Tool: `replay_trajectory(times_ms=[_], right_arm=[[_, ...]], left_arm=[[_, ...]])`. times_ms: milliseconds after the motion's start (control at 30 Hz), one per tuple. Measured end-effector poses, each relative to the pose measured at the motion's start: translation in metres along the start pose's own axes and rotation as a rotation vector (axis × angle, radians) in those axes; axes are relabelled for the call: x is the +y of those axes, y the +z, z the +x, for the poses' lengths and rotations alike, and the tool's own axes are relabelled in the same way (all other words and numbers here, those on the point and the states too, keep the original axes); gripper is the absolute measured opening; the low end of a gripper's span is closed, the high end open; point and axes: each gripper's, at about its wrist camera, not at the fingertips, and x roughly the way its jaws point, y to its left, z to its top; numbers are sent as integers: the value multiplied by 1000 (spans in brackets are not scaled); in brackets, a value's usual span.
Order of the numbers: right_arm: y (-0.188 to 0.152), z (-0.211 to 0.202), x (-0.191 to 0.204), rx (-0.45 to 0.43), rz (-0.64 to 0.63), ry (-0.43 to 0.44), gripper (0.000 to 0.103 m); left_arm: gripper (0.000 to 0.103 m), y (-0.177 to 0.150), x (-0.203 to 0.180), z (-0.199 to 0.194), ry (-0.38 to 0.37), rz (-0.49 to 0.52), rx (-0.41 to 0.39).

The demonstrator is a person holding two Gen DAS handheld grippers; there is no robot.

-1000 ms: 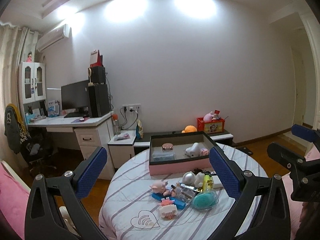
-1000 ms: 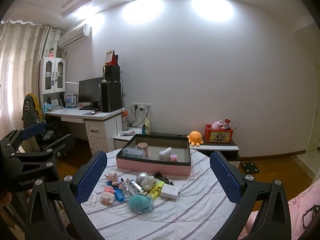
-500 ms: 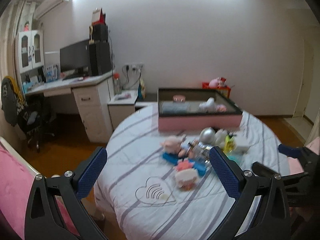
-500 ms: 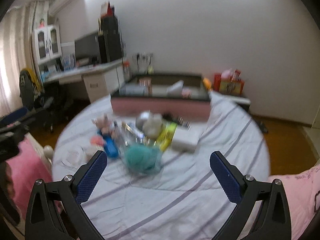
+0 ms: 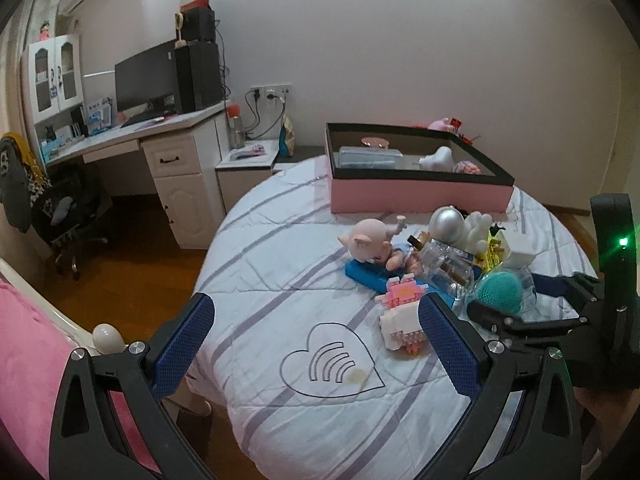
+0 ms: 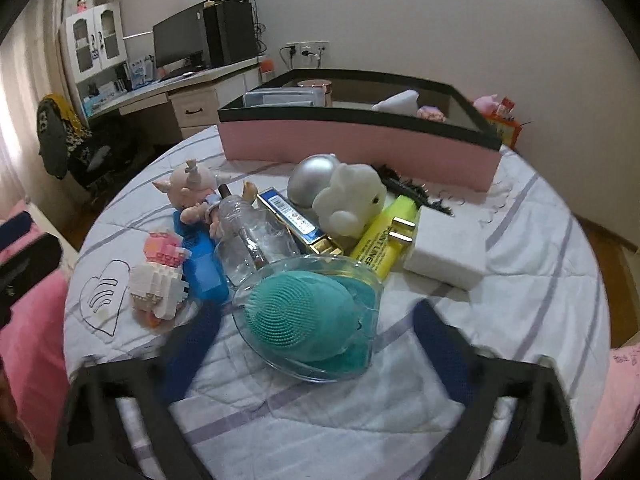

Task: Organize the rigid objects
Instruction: 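Grasp the teal brush case with the right gripper while the left grasps the white block figure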

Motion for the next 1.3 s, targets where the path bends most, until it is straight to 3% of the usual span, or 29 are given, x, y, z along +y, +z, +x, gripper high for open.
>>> replay_trajectory(times_ms=[133, 333, 500, 633, 800, 967, 1033, 1100, 1133, 1300], right_arm=[[-6, -7, -10, 2, -4, 29, 76], [-15, -22, -40, 1, 38, -12, 76], [-22, -26, -60, -1, 83, -12, 76], [-21, -23, -64, -3, 87, 0, 76], [-20, -19, -66, -8, 93, 13, 76], [-19, -16, -63, -8, 76, -11, 76], [-19, -15, -63, -11, 77, -15, 76], [-19, -15, -64, -13, 79, -14, 75], [-19, -15, -64, -15, 80, -15, 75], [-21, -19, -64, -24, 82, -7, 75]], left_arm=[[103, -2, -11, 11, -41, 14, 30], [103, -8, -32, 34, -95, 27, 87], [103, -12, -45, 55, -95, 41, 128], [102, -12, -45, 67, -40, 52, 142], [83, -14, -34, 78, -43, 25, 175], [85, -13, -36, 83, -48, 42, 188], [77, -12, -36, 83, -62, 52, 177], [57, -12, -38, 82, -77, 59, 157], [53, -12, -38, 81, -75, 66, 152], [52, -13, -35, 74, -99, 44, 138]])
